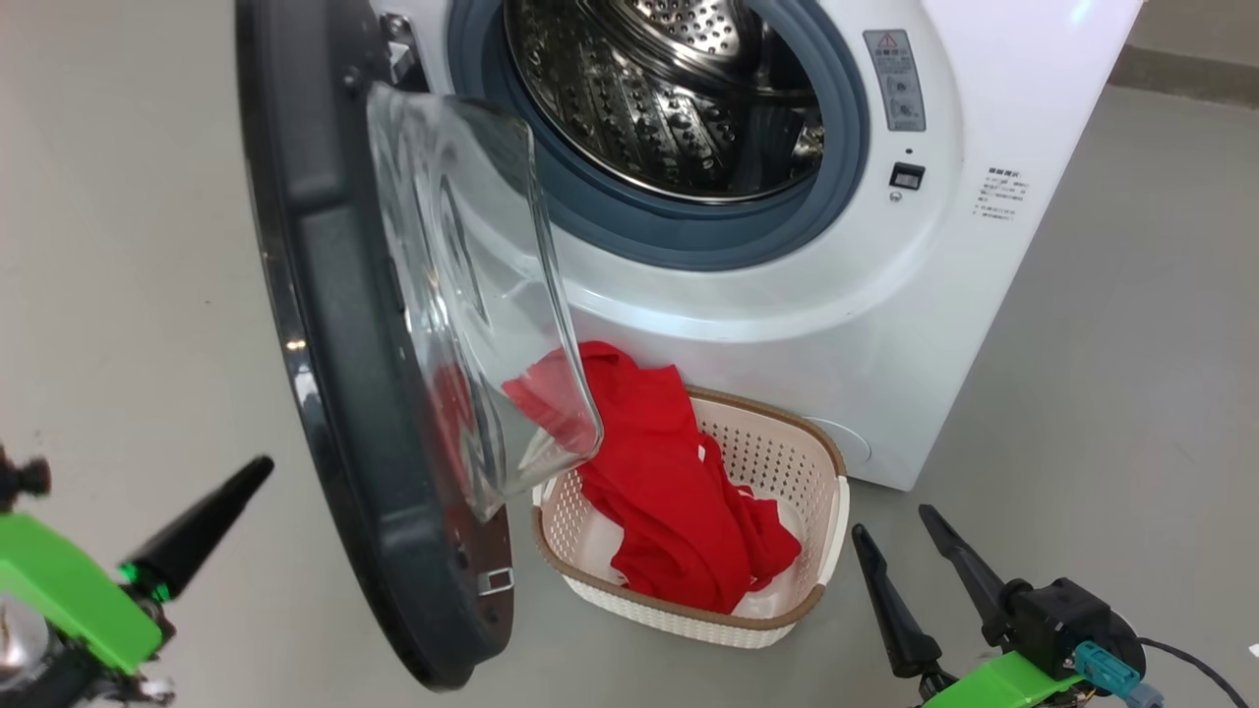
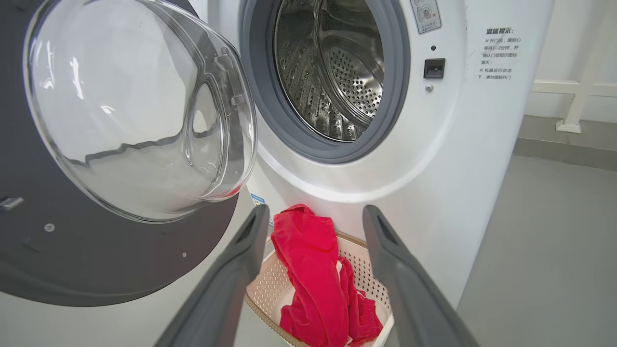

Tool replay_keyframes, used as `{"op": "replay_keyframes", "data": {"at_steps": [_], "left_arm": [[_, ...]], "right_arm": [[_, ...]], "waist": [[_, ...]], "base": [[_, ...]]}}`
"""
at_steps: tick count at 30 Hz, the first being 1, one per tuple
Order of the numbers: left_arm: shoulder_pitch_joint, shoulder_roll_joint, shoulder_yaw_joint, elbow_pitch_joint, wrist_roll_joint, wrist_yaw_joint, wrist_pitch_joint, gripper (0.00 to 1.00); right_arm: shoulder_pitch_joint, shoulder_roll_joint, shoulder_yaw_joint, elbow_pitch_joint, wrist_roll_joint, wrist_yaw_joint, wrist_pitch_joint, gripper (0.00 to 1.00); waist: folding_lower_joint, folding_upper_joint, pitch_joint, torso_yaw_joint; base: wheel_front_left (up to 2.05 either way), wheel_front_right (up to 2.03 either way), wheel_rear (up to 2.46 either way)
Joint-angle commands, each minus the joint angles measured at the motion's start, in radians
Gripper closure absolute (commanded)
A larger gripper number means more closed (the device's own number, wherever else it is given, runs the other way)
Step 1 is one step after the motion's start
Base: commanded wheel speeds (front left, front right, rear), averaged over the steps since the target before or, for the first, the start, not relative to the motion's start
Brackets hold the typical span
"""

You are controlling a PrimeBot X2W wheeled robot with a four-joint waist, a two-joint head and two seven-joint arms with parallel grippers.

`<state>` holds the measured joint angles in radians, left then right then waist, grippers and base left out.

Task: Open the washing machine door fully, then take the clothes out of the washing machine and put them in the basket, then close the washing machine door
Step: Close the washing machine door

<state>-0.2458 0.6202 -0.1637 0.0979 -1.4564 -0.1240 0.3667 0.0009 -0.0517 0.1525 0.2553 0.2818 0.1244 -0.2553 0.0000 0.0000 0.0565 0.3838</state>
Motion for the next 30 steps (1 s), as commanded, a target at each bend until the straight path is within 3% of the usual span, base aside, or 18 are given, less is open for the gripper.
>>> {"op": "replay_keyframes", "data": {"at_steps": [1,7,9,11,18,19,22,30], "left_arm": [[-0.016,0.036,0.042,-0.001,-0.003,-0.007,-0.03,0.99],[0.026,0.012,0.021,0.051,-0.005,-0.007,-0.106,0.93],[0.044,0.0,0.019,0.073,-0.021,-0.007,-0.127,0.81],[0.064,0.0,0.003,0.089,-0.009,-0.007,-0.149,0.79],[0.113,-0.027,-0.042,0.144,0.007,-0.007,-0.247,0.5],[0.118,-0.033,-0.049,0.153,0.007,-0.007,-0.261,0.27],[0.126,-0.047,-0.068,0.177,0.004,-0.007,-0.296,0.02],[0.133,-0.078,-0.117,0.256,0.035,-0.007,-0.424,0.0]], "right_arm": [[-0.005,0.001,0.03,-0.027,0.004,0.006,-0.006,0.0],[0.0,0.001,0.037,-0.027,0.003,0.006,-0.006,0.0],[0.0,0.001,0.045,-0.027,0.003,0.006,-0.006,0.0],[-0.002,0.001,0.048,-0.029,0.003,0.006,-0.006,0.0],[-0.001,0.001,0.054,-0.034,0.005,0.006,-0.006,0.0],[-0.002,0.001,0.054,-0.035,0.005,0.006,-0.006,0.0],[-0.002,0.001,0.052,-0.034,0.003,0.006,-0.006,0.0],[-0.005,0.0,0.051,-0.029,0.001,0.006,-0.006,0.0]], "waist": [[0.0,0.0,-0.011,0.007],[0.0,0.0,-0.026,0.015],[0.0,0.0,-0.029,0.015],[0.0,0.0,-0.03,0.016],[0.0,0.0,-0.032,0.018],[0.0,0.0,-0.031,0.019],[0.0,0.0,-0.027,0.021],[0.0,0.0,-0.024,0.02]], "base": [[0.0,0.0,0.0],[0.0,0.0,0.0],[0.0,0.0,0.0],[0.0,0.0,0.0],[0.0,0.0,0.0],[0.0,0.0,0.0],[0.0,0.0,0.0],[0.0,0.0,0.0]]}}
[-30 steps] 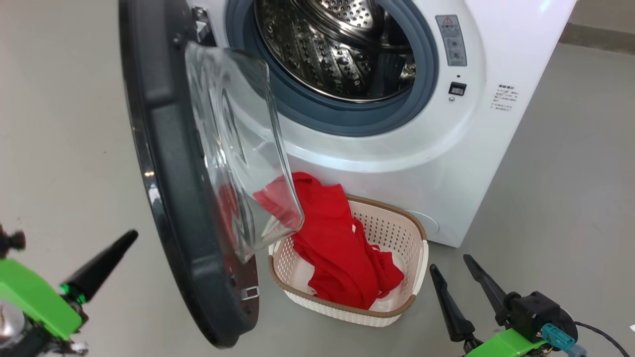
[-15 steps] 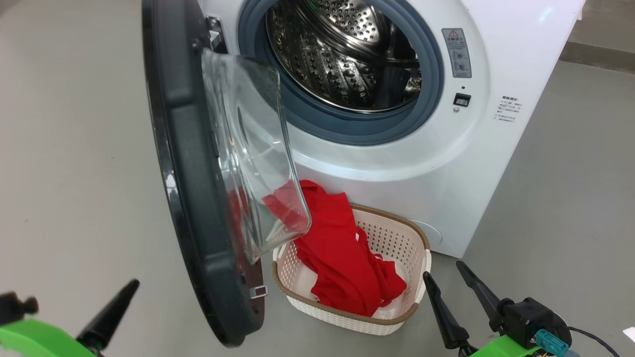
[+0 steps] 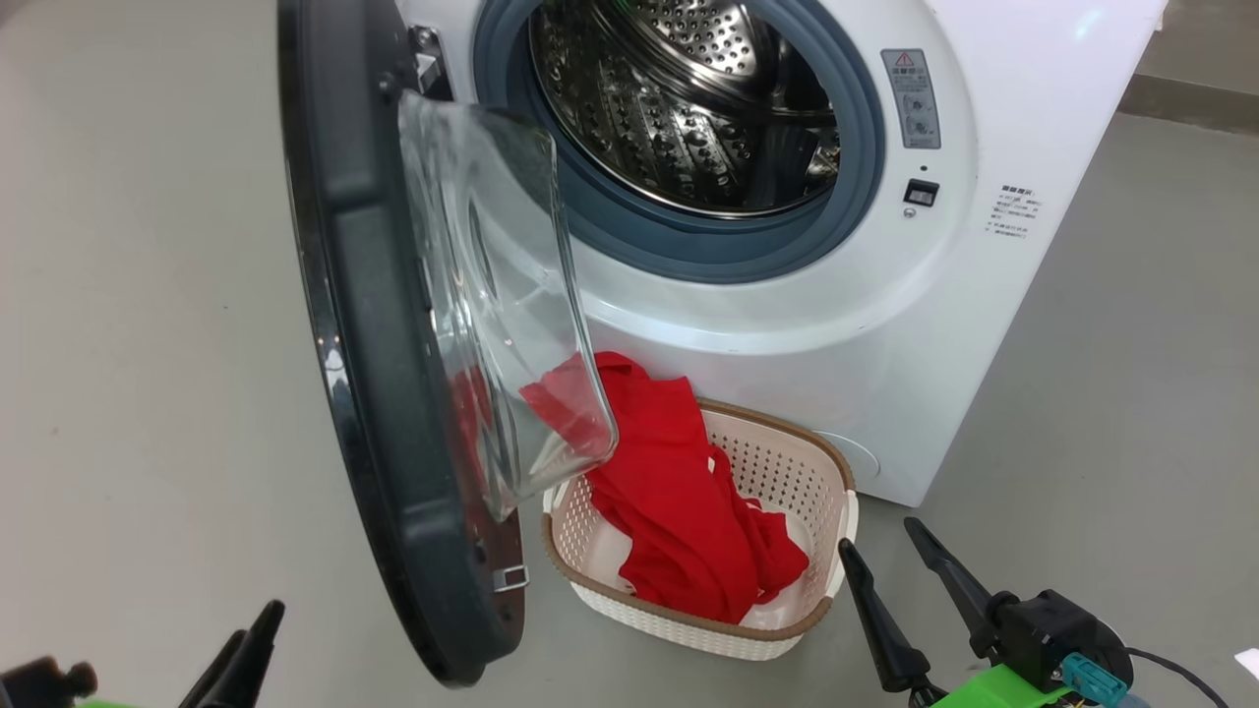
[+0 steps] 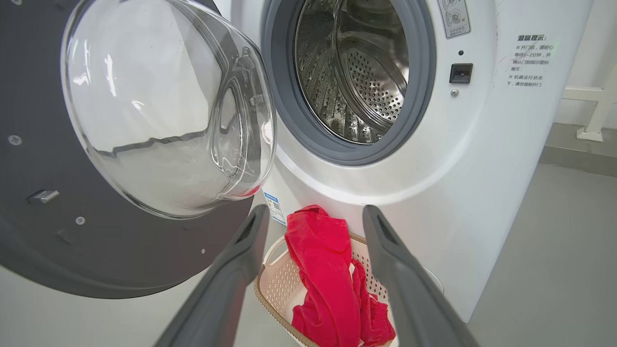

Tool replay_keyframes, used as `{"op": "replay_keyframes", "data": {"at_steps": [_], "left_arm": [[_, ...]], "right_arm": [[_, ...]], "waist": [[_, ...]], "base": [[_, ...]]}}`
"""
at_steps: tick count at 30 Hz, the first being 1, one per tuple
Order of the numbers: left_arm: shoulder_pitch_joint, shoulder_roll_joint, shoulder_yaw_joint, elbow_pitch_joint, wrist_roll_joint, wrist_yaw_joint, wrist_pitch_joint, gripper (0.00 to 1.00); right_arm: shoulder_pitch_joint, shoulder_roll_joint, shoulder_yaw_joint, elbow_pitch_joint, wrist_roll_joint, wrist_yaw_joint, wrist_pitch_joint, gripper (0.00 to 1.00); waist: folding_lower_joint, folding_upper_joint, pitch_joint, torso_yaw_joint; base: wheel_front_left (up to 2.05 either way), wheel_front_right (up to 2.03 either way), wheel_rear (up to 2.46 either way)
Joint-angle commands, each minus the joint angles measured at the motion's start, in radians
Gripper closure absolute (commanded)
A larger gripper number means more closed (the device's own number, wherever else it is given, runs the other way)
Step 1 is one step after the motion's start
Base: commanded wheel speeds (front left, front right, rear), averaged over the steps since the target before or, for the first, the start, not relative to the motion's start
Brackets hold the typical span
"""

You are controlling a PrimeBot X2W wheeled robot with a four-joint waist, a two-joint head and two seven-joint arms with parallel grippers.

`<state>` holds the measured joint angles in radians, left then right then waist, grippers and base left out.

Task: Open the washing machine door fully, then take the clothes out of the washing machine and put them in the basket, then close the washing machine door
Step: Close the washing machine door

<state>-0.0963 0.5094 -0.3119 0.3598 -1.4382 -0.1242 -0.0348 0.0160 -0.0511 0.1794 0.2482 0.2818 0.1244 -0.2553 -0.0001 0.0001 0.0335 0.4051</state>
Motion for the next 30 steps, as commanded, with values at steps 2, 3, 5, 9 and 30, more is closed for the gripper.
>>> {"op": "replay_keyframes", "data": {"at_steps": [2,3,5,9,30], "left_arm": [[-0.017,0.027,0.015,0.014,0.04,-0.007,-0.073,0.0],[-0.017,0.025,0.004,0.025,0.055,-0.007,-0.099,0.0],[-0.019,0.016,-0.016,0.039,0.075,-0.007,-0.149,0.0],[-0.022,0.001,-0.038,0.07,0.126,-0.007,-0.211,0.0],[0.062,-0.266,0.388,-0.017,0.93,-0.007,-0.227,0.0]], "right_arm": [[-0.02,0.0,0.024,-0.021,0.001,0.006,-0.006,0.0],[-0.021,0.0,0.024,-0.021,0.001,0.006,-0.006,0.0],[-0.022,0.0,0.023,-0.02,0.002,0.006,-0.006,0.0],[-0.024,-0.001,0.02,-0.021,0.002,0.006,-0.006,0.0],[-0.02,-0.008,-0.02,-0.046,-0.003,0.006,-0.006,0.0]], "waist": [[0.0001,-0.0001,-0.001,-0.003],[0.0001,-0.0001,-0.001,-0.003],[0.0001,-0.0001,-0.002,-0.005],[0.0001,-0.0001,-0.002,-0.007],[0.0001,-0.0001,-0.007,-0.01]], "base": [[0.0,0.0,0.0],[0.0,0.0,0.0],[0.0,0.0,0.0],[0.0,0.0,0.0],[0.0,0.0,0.0]]}}
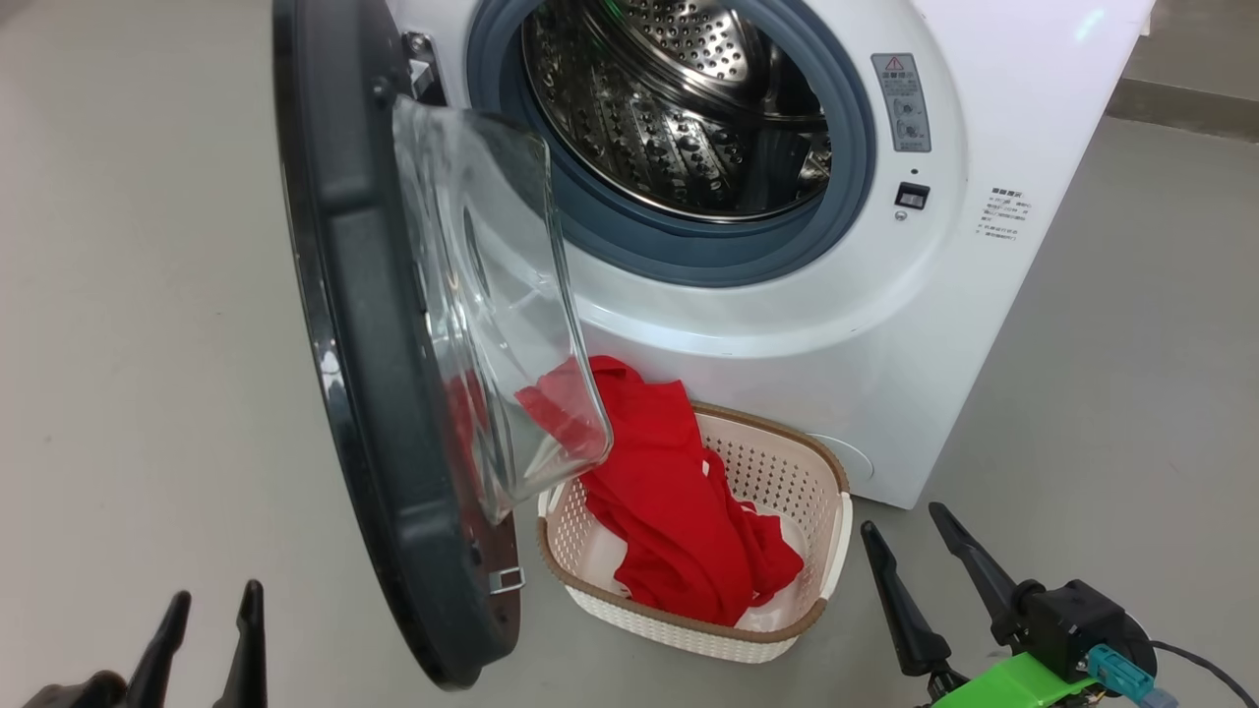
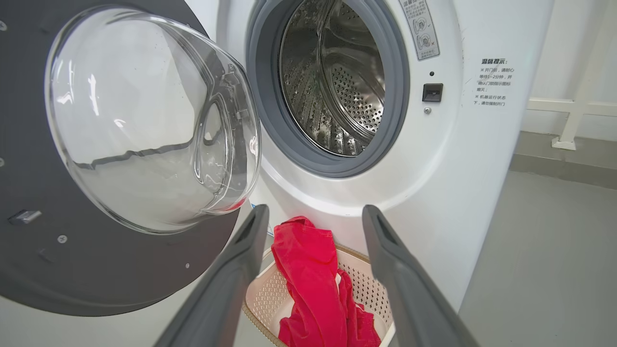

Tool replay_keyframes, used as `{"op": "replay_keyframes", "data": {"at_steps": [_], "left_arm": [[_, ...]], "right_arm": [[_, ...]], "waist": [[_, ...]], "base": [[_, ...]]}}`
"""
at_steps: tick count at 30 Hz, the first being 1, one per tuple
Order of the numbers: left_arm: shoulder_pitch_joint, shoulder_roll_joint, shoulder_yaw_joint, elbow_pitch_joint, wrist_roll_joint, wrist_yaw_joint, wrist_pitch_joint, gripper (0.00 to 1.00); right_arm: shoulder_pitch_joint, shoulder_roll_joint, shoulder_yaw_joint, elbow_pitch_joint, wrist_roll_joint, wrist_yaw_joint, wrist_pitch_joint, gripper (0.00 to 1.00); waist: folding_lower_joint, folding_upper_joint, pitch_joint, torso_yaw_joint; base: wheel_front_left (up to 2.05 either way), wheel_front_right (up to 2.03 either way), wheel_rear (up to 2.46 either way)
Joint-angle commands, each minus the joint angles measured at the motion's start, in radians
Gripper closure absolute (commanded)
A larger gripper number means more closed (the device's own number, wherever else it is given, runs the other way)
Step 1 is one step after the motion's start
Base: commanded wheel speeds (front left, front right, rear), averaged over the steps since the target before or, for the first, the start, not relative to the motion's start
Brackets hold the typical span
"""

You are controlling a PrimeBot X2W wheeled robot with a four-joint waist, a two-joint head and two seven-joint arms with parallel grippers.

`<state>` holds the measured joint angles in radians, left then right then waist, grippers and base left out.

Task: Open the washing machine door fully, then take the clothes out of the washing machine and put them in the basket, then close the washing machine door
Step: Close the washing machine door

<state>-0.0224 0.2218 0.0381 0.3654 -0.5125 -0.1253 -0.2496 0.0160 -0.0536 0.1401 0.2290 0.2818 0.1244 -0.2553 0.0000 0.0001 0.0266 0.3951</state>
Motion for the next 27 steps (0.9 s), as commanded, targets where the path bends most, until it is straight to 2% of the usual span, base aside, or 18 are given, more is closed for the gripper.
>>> {"op": "replay_keyframes", "data": {"at_steps": [1,7,11,27], "left_arm": [[-0.008,0.011,0.055,-0.038,0.051,-0.005,-0.012,0.0],[0.014,-0.051,0.13,-0.117,0.241,-0.005,-0.012,0.0],[0.033,-0.081,0.135,-0.116,0.297,-0.005,-0.012,0.0],[0.055,-0.111,0.151,-0.118,0.331,-0.005,-0.012,0.0]], "right_arm": [[-0.02,-0.006,0.017,-0.029,-0.003,0.006,-0.006,0.0],[-0.017,-0.007,0.005,-0.037,-0.003,0.006,-0.006,0.0],[0.0,-0.006,-0.004,-0.037,-0.002,0.006,-0.006,0.0],[0.026,-0.001,-0.016,-0.024,0.001,0.006,-0.006,0.0]], "waist": [[0.0,-0.0001,0.0,-0.001],[0.0,-0.0001,-0.002,-0.005],[0.0,-0.0001,-0.003,-0.008],[0.0,-0.0001,-0.015,-0.02]], "base": [[0.0,0.0,0.0],[0.0,0.0,0.0],[0.0,0.0,0.0],[0.0,0.0,0.0]]}}
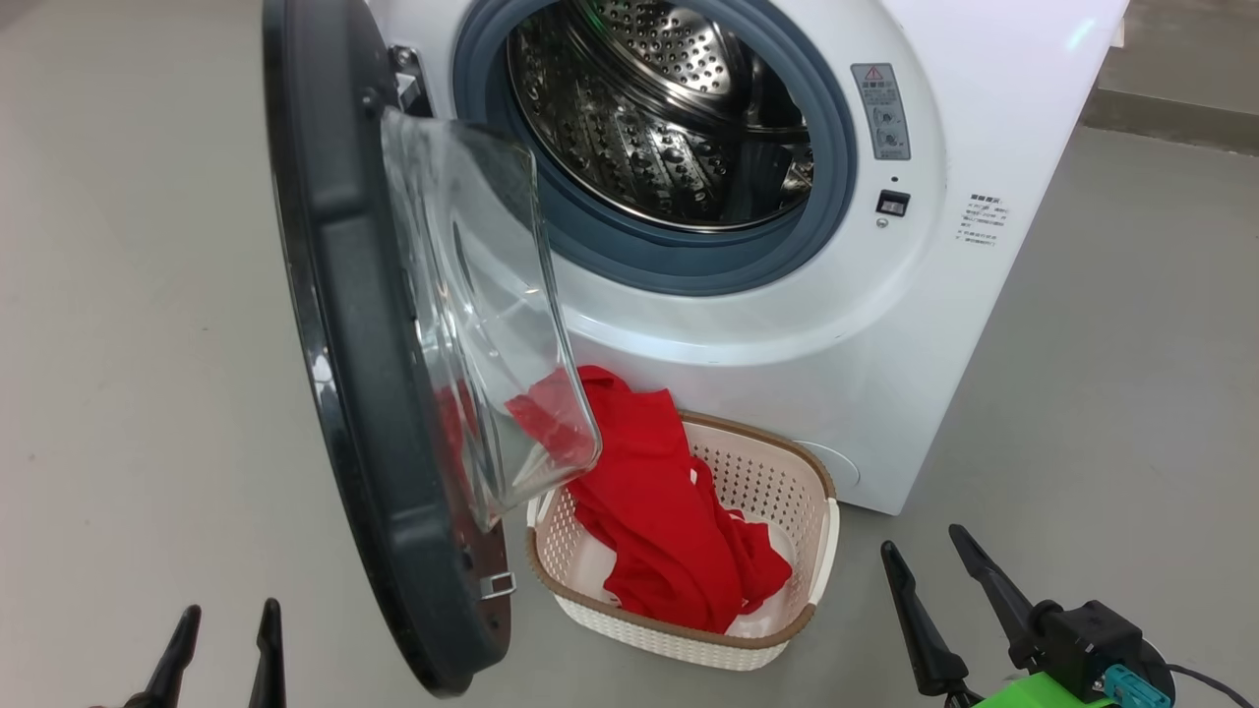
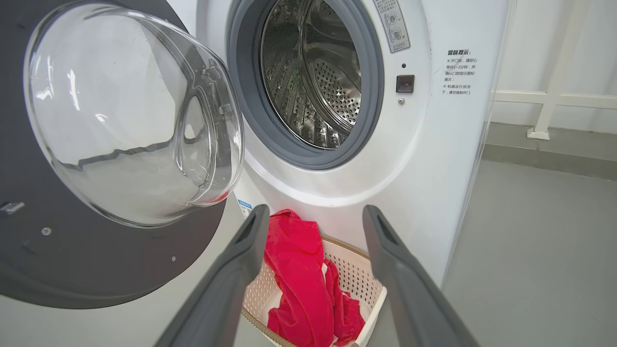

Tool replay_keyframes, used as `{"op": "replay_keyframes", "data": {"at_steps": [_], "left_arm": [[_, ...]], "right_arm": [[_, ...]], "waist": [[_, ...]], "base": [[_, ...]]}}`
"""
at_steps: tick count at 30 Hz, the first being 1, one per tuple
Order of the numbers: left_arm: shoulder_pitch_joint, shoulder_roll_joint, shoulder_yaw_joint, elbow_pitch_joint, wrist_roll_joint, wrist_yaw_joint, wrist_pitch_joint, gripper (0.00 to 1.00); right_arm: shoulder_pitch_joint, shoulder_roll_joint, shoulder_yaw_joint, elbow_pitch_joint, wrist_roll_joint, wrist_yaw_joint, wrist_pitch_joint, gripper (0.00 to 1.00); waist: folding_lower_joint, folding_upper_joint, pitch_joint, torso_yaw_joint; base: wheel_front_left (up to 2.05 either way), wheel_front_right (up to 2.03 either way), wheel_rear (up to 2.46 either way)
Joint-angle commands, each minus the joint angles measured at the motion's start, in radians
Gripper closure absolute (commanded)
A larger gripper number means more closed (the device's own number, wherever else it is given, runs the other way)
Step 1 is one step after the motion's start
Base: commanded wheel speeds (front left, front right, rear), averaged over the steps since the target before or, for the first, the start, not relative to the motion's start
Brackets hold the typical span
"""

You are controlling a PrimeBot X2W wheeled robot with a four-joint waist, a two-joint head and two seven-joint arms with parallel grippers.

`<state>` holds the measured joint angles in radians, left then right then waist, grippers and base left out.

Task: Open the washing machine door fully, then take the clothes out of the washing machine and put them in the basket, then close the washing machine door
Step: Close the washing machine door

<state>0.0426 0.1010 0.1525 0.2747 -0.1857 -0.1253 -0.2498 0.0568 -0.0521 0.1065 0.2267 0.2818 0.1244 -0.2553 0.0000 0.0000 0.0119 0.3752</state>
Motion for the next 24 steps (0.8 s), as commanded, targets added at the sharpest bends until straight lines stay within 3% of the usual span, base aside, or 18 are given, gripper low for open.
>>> {"op": "replay_keyframes", "data": {"at_steps": [1,13,15,16,18,19,20,24], "left_arm": [[-0.01,0.01,0.037,-0.028,0.004,-0.005,-0.012,0.0],[-0.026,0.011,0.047,-0.059,-0.037,-0.005,-0.012,0.0],[-0.036,0.015,0.055,-0.077,-0.061,-0.005,-0.012,0.17],[-0.042,0.017,0.059,-0.086,-0.075,-0.005,-0.012,0.39],[-0.055,0.03,0.055,-0.107,-0.103,-0.005,-0.012,0.67],[-0.061,0.036,0.051,-0.119,-0.12,-0.005,-0.012,0.9],[-0.069,0.045,0.048,-0.13,-0.139,-0.005,-0.012,1.0],[-0.097,0.088,0.024,-0.175,-0.219,-0.005,-0.012,1.0]], "right_arm": [[-0.015,-0.003,0.017,-0.022,0.001,0.006,-0.006,0.0],[-0.014,-0.001,0.011,-0.025,0.0,0.006,-0.006,0.0],[-0.014,-0.001,0.012,-0.026,0.001,0.006,-0.006,0.0],[-0.014,-0.001,0.012,-0.026,0.001,0.006,-0.006,0.0],[-0.014,0.0,0.012,-0.026,0.001,0.006,-0.006,0.0],[-0.013,0.0,0.011,-0.026,0.001,0.006,-0.006,0.0],[-0.014,0.0,0.011,-0.026,0.001,0.006,-0.006,0.0],[-0.016,0.0,0.011,-0.025,0.001,0.006,-0.006,0.0]], "waist": [[0.0,0.0,-0.001,0.0],[0.0,0.0,-0.005,0.004],[0.0,0.0,-0.007,0.005],[0.0,0.0,-0.007,0.005],[0.0,0.0,-0.008,0.007],[0.0,0.0,-0.008,0.007],[0.0,0.0,-0.008,0.007],[0.0,0.0,-0.009,0.005]], "base": [[0.0,0.0,0.0],[0.0,0.0,0.0],[0.0,0.0,0.0],[0.0,0.0,0.0],[0.0,0.0,0.0],[0.0,0.0,0.0],[0.0,0.0,0.0],[0.0,0.0,0.0]]}}
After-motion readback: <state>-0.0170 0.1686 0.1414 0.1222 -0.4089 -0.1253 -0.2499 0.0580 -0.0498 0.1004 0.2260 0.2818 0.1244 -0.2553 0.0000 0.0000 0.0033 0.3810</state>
